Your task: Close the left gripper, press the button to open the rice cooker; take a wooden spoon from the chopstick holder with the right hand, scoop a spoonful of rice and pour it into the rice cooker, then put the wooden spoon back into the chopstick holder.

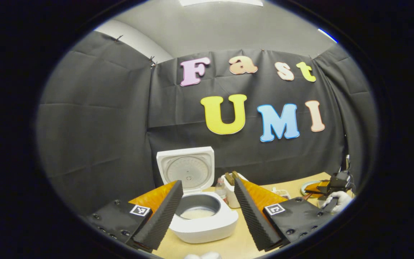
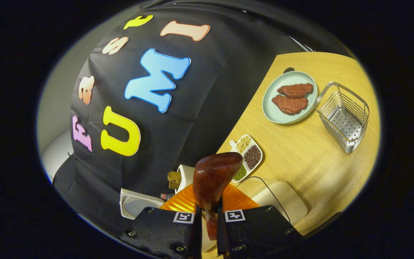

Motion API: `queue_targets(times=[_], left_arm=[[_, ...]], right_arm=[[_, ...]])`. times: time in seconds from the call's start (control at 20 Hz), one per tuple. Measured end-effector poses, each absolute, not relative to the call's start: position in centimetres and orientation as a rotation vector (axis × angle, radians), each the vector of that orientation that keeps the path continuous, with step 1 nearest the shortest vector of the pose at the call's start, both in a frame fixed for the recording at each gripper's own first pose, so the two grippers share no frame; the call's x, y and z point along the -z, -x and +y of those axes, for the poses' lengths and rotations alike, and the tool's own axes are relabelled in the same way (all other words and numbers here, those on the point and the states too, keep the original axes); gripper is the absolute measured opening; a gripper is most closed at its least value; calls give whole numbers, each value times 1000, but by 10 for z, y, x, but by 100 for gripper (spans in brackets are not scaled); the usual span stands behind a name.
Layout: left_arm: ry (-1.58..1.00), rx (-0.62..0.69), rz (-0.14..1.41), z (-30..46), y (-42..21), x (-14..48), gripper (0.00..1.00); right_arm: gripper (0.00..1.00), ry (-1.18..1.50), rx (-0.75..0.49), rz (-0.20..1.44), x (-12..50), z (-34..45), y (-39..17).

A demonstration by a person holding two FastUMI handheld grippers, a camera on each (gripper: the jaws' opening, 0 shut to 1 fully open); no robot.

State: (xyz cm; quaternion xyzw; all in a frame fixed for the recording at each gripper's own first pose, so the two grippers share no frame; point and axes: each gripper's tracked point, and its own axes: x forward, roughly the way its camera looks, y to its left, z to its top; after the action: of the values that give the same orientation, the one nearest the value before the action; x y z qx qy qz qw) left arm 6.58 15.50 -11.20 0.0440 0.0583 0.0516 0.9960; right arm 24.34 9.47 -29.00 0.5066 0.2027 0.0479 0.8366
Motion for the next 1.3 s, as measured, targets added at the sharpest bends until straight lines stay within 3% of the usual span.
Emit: queue_targets(times=[0.35, 0.8, 1.3], left_arm=[[-80, -140, 119, 178, -50, 119, 100], [-65, -237, 127, 219, -23, 130, 99], [-16, -371, 166, 272, -1, 147, 99]], right_arm=[[17, -1037, -186, 399, 210, 149, -254], [17, -1033, -357, 461, 156, 302, -285], [16, -916, -503, 595, 184, 472, -283]])
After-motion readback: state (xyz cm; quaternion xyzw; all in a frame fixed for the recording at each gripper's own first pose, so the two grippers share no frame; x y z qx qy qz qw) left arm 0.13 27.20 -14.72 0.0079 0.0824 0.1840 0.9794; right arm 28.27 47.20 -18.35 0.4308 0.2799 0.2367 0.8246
